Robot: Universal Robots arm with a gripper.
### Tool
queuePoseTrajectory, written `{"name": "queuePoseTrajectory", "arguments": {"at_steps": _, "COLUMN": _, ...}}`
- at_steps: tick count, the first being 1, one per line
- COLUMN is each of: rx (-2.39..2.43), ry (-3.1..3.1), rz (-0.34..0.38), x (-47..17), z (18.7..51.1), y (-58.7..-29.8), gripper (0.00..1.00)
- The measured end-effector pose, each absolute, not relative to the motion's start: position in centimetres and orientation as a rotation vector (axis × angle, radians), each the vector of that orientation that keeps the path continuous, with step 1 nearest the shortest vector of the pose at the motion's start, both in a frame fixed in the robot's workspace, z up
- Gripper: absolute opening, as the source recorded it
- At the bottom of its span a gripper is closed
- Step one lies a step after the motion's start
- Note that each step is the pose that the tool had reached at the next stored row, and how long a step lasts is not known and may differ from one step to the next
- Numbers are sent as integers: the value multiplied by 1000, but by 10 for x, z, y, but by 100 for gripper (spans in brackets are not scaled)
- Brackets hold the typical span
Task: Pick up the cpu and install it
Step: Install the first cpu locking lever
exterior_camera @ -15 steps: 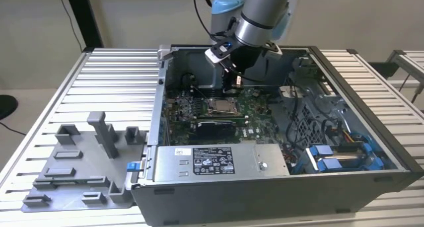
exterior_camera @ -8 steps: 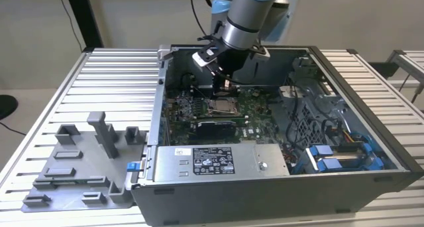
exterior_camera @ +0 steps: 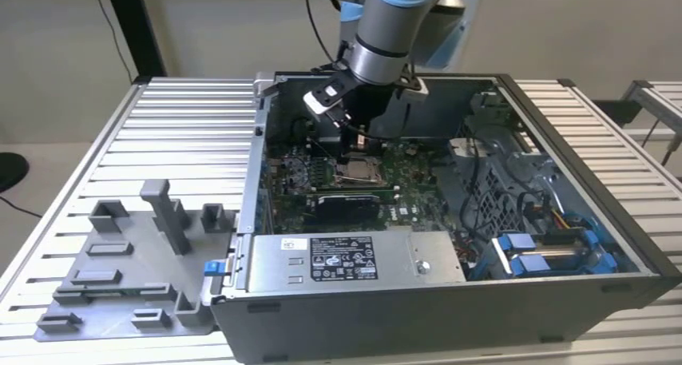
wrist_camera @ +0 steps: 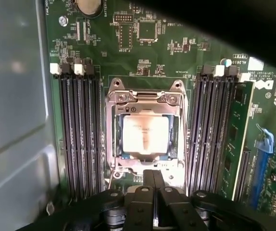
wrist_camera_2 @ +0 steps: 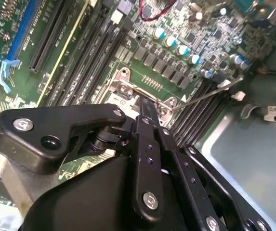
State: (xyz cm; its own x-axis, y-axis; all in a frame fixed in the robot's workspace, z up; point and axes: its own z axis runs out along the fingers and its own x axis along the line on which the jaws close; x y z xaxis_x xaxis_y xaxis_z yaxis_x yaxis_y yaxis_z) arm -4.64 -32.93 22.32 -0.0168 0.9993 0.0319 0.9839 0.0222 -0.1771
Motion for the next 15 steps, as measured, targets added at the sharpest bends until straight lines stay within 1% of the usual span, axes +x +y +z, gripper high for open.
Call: {"name": "queuePoseTrajectory", "arguments": {"at_steps": 15, "rx": -2096, "ry": -2137, "rz": 152, "x": -53, "z": 206, "y": -329, "gripper": 0}}
